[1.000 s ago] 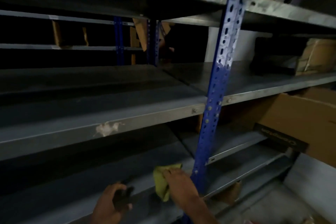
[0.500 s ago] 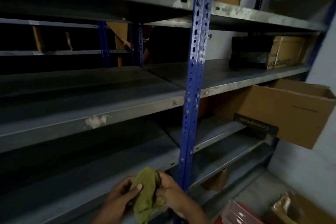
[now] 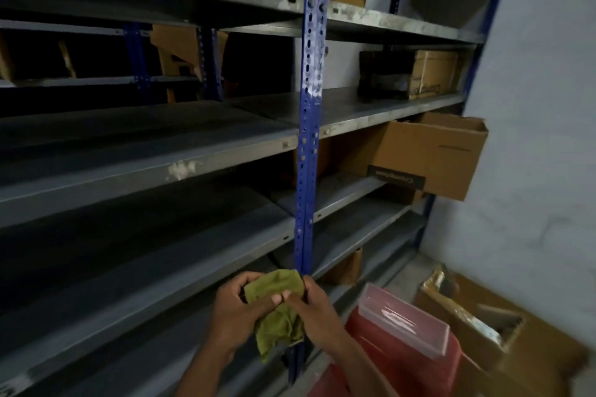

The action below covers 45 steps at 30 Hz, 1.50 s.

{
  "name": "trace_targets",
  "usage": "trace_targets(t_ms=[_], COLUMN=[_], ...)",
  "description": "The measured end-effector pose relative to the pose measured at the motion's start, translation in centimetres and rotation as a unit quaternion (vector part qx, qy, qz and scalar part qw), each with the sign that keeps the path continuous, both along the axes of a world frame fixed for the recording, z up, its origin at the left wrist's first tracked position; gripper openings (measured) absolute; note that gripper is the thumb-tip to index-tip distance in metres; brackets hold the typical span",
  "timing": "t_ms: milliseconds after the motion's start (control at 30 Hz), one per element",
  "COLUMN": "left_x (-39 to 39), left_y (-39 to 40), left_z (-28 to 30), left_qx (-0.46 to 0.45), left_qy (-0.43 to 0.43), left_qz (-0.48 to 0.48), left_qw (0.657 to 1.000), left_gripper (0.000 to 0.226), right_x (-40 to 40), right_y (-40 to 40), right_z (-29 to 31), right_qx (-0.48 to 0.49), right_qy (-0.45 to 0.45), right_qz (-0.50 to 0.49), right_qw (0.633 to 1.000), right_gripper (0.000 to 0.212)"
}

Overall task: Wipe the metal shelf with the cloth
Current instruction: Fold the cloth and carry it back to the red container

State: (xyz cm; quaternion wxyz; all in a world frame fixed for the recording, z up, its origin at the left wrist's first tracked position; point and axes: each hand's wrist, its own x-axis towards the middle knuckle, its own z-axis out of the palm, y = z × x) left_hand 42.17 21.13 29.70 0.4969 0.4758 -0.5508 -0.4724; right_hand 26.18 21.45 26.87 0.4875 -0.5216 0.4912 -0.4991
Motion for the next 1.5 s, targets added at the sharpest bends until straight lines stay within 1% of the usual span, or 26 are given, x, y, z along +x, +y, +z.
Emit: trace_targets(t_ms=[67,100,233,367,433,500,567,633,700,767,833,933,1000,1033,1133,1200,1267,1300,1367,1433,1500], left_x=[-0.3,-0.4,-0.6,-1.6,-2.6,-3.9,-5.2,-6.6,-7.9,-9.1,-10.7,-14.2,-16.8,-18.1,-22.3,-25.3,-28.2,-29.6,-32.3,-34.8,-36.9], left_y=[1.0,1.3,1.6,0.5,-0.2,-1.1,-2.2,-3.4,-4.8,-6.6,-8.4,-10.7,-12.0,-12.6,-14.8,-16.3,-17.7,-18.4,-19.7,-21.0,-22.2], left_z=[-0.3,-0.4,-0.4,0.6,1.1,1.3,1.2,1.0,0.6,-0.2,-1.5,-4.0,-5.4,-6.2,-8.7,-10.7,-12.8,-13.9,-16.1,-18.4,-21.3], left_qx=[0.011,0.022,0.040,0.032,0.025,0.019,0.017,0.022,0.025,0.029,0.051,0.100,0.128,0.143,0.196,0.204,0.196,0.194,0.194,0.193,0.179], left_qy=[0.020,0.028,0.034,0.040,0.019,0.000,-0.011,-0.025,-0.029,-0.032,-0.035,-0.027,-0.026,-0.026,-0.026,-0.051,-0.081,-0.091,-0.093,-0.111,-0.150], left_qz=[-0.017,-0.019,-0.033,-0.044,-0.054,-0.061,-0.074,-0.082,-0.060,-0.036,-0.038,-0.062,-0.072,-0.086,-0.152,-0.179,-0.165,-0.151,-0.133,-0.135,-0.148], left_qw=[1.000,0.999,0.998,0.998,0.998,0.998,0.997,0.996,0.997,0.998,0.997,0.993,0.989,0.986,0.968,0.961,0.963,0.965,0.968,0.966,0.961], left_gripper=[0.042,0.043,0.030,0.013,0.012,0.017,0.020,0.020,0.019,0.017,0.019,0.019,0.013,0.015,0.041,0.046,0.042,0.038,0.027,0.023,0.022], right_x=[-0.2,-0.2,-0.5,-1.2,-1.7,-2.4,-3.5,-5.2,-7.3,-9.7,-12.1,-16.7,-20.0,-21.7,-26.1,-29.1,-31.7,-33.0,-35.4,-37.3,-38.9], right_y=[1.5,2.0,2.8,2.3,1.9,1.3,0.4,-0.5,-1.5,-2.5,-3.5,-4.7,-5.5,-5.8,-6.6,-7.4,-8.5,-9.1,-10.3,-11.4,-12.1], right_z=[-0.4,-0.4,1.0,2.0,2.2,2.3,2.1,1.5,1.1,0.6,-0.2,-1.8,-3.4,-4.2,-6.0,-8.1,-10.3,-11.7,-14.3,-17.0,-19.9], right_qx=[-0.009,-0.005,0.027,0.048,0.086,0.113,0.118,0.127,0.139,0.155,0.175,0.204,0.197,0.197,0.209,0.207,0.202,0.207,0.215,0.206,0.192], right_qy=[0.010,0.018,0.054,0.019,-0.054,-0.132,-0.130,-0.118,-0.123,-0.117,-0.122,-0.142,-0.153,-0.149,-0.131,-0.099,-0.072,-0.070,-0.040,0.020,0.109], right_qz=[-0.025,-0.032,-0.027,-0.027,-0.024,-0.008,0.000,-0.018,-0.048,-0.070,-0.092,-0.147,-0.136,-0.134,-0.116,-0.130,-0.155,-0.177,-0.214,-0.228,-0.236], right_qw=[1.000,0.999,0.998,0.998,0.995,0.985,0.985,0.985,0.981,0.978,0.973,0.958,0.959,0.960,0.962,0.965,0.964,0.960,0.952,0.951,0.946], right_gripper=[0.020,0.019,0.021,0.026,0.033,0.039,0.042,0.038,0.031,0.034,0.035,0.026,0.022,0.021,0.019,0.028,0.040,0.040,0.032,0.027,0.027])
